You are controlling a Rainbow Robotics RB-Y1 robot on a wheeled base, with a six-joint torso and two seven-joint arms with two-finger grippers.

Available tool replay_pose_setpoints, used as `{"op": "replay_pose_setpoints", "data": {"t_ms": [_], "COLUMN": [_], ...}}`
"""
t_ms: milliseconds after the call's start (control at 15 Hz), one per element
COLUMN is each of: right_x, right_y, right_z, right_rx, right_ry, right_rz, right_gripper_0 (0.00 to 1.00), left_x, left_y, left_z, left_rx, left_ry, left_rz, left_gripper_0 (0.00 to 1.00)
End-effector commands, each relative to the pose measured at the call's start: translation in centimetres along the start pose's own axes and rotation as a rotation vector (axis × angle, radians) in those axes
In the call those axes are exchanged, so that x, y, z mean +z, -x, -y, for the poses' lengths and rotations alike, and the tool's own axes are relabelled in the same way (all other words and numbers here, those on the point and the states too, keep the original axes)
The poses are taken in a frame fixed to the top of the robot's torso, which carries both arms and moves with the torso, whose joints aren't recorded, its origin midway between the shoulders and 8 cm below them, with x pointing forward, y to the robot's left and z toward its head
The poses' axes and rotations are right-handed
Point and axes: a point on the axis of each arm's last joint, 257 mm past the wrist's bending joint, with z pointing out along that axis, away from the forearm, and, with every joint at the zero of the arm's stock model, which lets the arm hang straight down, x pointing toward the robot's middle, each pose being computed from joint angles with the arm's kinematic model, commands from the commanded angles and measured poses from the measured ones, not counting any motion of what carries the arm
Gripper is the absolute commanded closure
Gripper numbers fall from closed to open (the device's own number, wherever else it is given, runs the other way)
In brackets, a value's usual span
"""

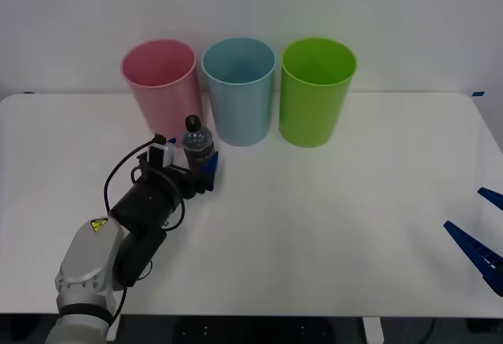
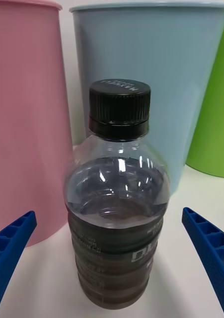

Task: Grasp the object on the table and drop it into the matching bin: aluminum can to the light blue bin, PET bottle to the pink bin.

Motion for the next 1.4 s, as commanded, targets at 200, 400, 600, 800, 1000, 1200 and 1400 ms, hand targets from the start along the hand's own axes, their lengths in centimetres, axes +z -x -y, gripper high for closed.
{"op": "replay_pose_setpoints", "data": {"t_ms": [200,400,600,800,1000,1200,1400], "right_x": [0.0,0.0,0.0,0.0,0.0,0.0,0.0], "right_y": [0.0,0.0,0.0,0.0,0.0,0.0,0.0], "right_z": [0.0,0.0,0.0,0.0,0.0,0.0,0.0], "right_rx": [0.0,0.0,0.0,0.0,0.0,0.0,0.0], "right_ry": [0.0,0.0,0.0,0.0,0.0,0.0,0.0], "right_rz": [0.0,0.0,0.0,0.0,0.0,0.0,0.0], "right_gripper_0": [0.0,0.0,0.0,0.0,0.0,0.0,0.0], "left_x": [1.1,1.8,2.0,1.9,1.8,1.6,1.2], "left_y": [0.1,-0.2,-0.1,-0.2,-0.6,-0.8,-1.0], "left_z": [-0.2,0.1,0.3,0.5,0.8,0.9,0.7], "left_rx": [0.011,0.013,0.018,0.026,0.041,0.048,0.044], "left_ry": [0.001,-0.008,-0.013,-0.015,-0.024,-0.036,-0.055], "left_rz": [-0.009,-0.022,-0.022,-0.023,-0.029,-0.033,-0.037], "left_gripper_0": [0.0,0.0,0.0,1.0,1.0,1.0,1.0]}}
